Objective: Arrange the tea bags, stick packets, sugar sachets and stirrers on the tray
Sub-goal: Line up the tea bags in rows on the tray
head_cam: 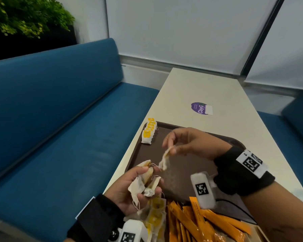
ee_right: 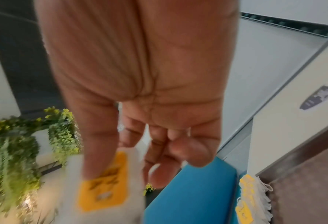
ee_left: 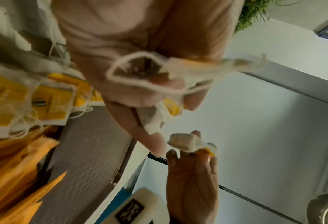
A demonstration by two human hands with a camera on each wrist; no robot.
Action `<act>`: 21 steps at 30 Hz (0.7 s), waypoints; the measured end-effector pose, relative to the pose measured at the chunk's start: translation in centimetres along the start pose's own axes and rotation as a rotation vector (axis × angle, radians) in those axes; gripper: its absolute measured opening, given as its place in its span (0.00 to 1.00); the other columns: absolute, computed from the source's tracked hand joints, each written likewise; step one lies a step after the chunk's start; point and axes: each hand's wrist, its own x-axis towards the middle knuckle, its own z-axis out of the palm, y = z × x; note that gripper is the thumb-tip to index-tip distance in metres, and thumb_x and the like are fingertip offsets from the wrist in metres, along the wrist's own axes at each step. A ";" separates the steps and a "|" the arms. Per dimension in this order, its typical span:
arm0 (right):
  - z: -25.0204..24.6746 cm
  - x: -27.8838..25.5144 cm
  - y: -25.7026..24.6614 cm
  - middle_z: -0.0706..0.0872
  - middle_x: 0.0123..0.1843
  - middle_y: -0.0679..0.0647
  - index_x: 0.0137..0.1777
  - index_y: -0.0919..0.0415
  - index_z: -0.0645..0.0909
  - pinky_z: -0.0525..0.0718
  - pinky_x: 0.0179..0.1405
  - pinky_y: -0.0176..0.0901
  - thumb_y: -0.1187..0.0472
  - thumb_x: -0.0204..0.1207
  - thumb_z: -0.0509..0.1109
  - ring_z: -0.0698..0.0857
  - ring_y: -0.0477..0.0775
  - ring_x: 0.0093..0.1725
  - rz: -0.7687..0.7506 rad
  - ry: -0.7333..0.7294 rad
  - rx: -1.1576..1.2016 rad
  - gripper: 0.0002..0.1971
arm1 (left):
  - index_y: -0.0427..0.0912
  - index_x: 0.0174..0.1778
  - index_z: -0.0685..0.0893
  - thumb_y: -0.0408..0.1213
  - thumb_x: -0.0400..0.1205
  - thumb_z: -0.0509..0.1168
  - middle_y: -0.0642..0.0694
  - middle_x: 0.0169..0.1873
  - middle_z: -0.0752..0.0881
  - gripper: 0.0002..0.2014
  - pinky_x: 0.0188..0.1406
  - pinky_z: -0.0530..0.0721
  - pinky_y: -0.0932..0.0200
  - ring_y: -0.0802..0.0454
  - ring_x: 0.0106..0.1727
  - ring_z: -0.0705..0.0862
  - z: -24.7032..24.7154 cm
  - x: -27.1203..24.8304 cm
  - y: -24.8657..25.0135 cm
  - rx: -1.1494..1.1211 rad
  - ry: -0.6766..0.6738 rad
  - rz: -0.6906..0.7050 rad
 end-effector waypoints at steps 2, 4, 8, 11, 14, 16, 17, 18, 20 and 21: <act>0.0 2.0 0.6 0.82 0.41 0.54 0.42 0.57 0.75 0.70 0.24 0.28 0.68 0.78 0.68 0.78 0.37 0.30 0.068 0.133 0.015 0.07 | 0.37 0.49 0.86 0.36 0.70 0.68 0.35 0.39 0.85 0.13 0.06 0.73 0.69 0.42 0.26 0.86 -0.5 0.2 0.6 0.005 0.021 0.012; 0.1 4.8 1.5 0.80 0.37 0.53 0.41 0.56 0.72 0.71 0.22 0.30 0.69 0.81 0.64 0.78 0.40 0.26 0.135 0.244 -0.111 0.10 | 0.38 0.50 0.86 0.39 0.71 0.65 0.36 0.39 0.84 0.14 0.07 0.72 0.70 0.43 0.26 0.86 -0.9 0.4 1.3 0.010 0.048 0.027; 0.9 10.4 3.7 0.80 0.42 0.56 0.40 0.53 0.70 0.75 0.27 0.38 0.66 0.81 0.64 0.78 0.50 0.27 0.285 0.273 -0.370 0.11 | 0.38 0.49 0.86 0.39 0.72 0.63 0.36 0.37 0.85 0.14 0.07 0.70 0.72 0.44 0.24 0.86 -1.5 0.7 2.6 0.005 0.075 0.044; 1.7 13.2 5.0 0.80 0.46 0.57 0.45 0.58 0.72 0.74 0.24 0.36 0.67 0.81 0.64 0.78 0.48 0.27 0.368 0.255 -0.454 0.05 | 0.38 0.52 0.85 0.40 0.72 0.63 0.36 0.38 0.84 0.15 0.07 0.70 0.72 0.44 0.24 0.86 -2.0 0.9 3.1 0.006 0.078 0.049; 2.3 14.8 5.6 0.79 0.45 0.58 0.41 0.57 0.72 0.81 0.29 0.36 0.70 0.78 0.64 0.80 0.52 0.33 0.434 0.275 -0.544 0.08 | 0.38 0.53 0.84 0.40 0.72 0.64 0.35 0.38 0.84 0.16 0.07 0.70 0.71 0.44 0.24 0.86 -2.5 0.9 3.4 -0.015 0.083 0.050; 2.6 15.4 5.9 0.80 0.44 0.58 0.33 0.54 0.68 0.83 0.33 0.37 0.70 0.77 0.64 0.81 0.55 0.36 0.459 0.303 -0.559 0.15 | 0.37 0.53 0.85 0.40 0.72 0.64 0.35 0.38 0.84 0.16 0.07 0.71 0.71 0.43 0.24 0.86 -2.8 0.9 3.5 -0.034 0.085 0.047; 2.6 15.7 6.0 0.80 0.44 0.58 0.31 0.53 0.66 0.83 0.33 0.37 0.70 0.77 0.64 0.82 0.55 0.37 0.464 0.323 -0.559 0.17 | 0.37 0.53 0.85 0.40 0.72 0.64 0.35 0.38 0.85 0.16 0.07 0.71 0.71 0.43 0.25 0.86 -2.9 0.9 3.4 -0.040 0.085 0.046; 2.7 15.9 6.2 0.80 0.43 0.59 0.30 0.53 0.65 0.83 0.34 0.37 0.70 0.77 0.64 0.83 0.57 0.38 0.471 0.351 -0.561 0.17 | 0.37 0.54 0.85 0.40 0.72 0.64 0.35 0.39 0.85 0.17 0.07 0.72 0.70 0.43 0.25 0.86 -3.0 1.0 3.4 -0.044 0.084 0.043; 2.7 16.4 6.6 0.79 0.43 0.59 0.30 0.55 0.65 0.86 0.43 0.44 0.69 0.78 0.62 0.86 0.63 0.47 0.491 0.388 -0.567 0.17 | 0.37 0.54 0.85 0.40 0.72 0.65 0.35 0.39 0.84 0.17 0.07 0.72 0.70 0.43 0.25 0.86 -3.2 1.0 3.3 -0.041 0.085 0.036; 2.7 16.6 6.8 0.79 0.42 0.59 0.33 0.58 0.69 0.85 0.47 0.46 0.69 0.78 0.63 0.86 0.63 0.51 0.514 0.403 -0.566 0.13 | 0.37 0.54 0.85 0.40 0.71 0.65 0.35 0.39 0.84 0.17 0.07 0.72 0.70 0.43 0.26 0.86 -3.2 1.1 3.3 -0.040 0.084 0.034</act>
